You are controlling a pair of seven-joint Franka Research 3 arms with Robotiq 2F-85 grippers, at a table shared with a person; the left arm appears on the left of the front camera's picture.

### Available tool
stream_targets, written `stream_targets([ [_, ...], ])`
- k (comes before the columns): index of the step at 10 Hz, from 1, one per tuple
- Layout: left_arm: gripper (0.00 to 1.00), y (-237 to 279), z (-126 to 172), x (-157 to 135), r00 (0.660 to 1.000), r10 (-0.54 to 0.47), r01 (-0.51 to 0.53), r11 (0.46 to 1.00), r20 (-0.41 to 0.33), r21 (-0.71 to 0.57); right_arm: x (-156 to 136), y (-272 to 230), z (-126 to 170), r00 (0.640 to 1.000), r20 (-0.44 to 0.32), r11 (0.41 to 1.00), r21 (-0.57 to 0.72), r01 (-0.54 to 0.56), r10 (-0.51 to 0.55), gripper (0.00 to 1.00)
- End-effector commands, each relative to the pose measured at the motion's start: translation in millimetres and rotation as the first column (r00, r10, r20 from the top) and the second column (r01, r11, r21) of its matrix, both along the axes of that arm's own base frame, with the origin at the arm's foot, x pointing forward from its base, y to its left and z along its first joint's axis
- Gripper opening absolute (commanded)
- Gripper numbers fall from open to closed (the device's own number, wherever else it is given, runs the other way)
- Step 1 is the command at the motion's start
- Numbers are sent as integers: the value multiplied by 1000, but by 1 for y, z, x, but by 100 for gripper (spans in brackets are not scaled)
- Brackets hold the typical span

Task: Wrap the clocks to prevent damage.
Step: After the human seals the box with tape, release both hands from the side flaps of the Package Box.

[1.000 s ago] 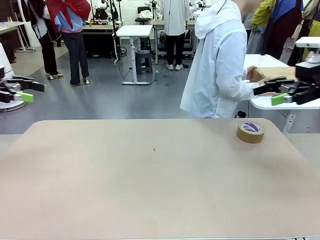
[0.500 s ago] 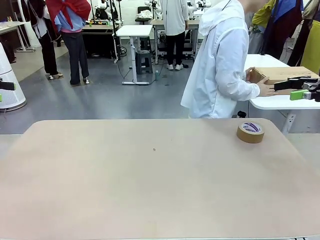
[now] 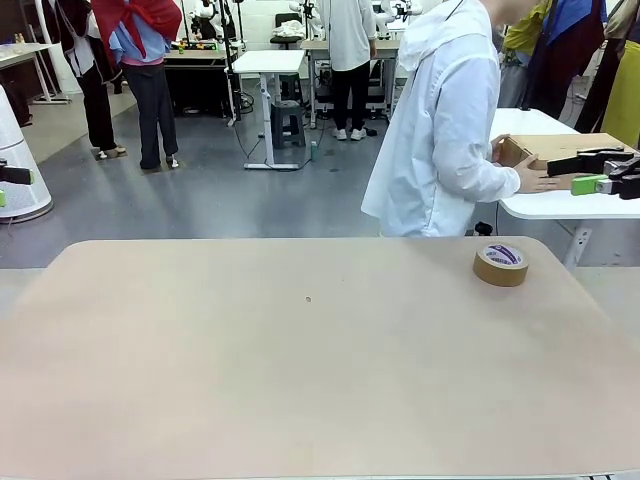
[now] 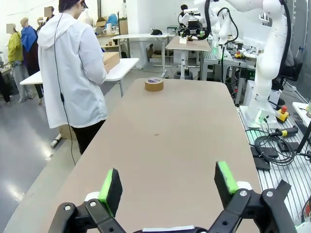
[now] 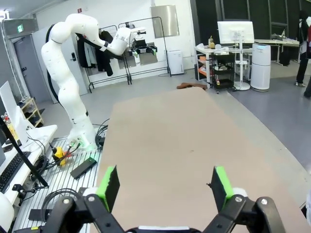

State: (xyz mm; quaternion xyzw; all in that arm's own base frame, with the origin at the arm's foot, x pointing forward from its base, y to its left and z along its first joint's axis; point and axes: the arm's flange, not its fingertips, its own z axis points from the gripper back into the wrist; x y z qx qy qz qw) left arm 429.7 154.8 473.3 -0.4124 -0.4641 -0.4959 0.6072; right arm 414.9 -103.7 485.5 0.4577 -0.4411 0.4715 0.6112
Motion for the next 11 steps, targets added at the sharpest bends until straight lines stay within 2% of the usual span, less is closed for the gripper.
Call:
stream_targets([
  [1, 100, 1, 3, -1, 1000, 7, -7, 1000, 9, -5, 0, -4, 0, 1000, 2, 1000, 4, -30, 30, 100],
  [11, 100, 1, 3, -1, 1000, 7, -7, 1000, 9, -5, 0, -4, 0, 1000, 2, 1000, 4, -30, 30, 100],
])
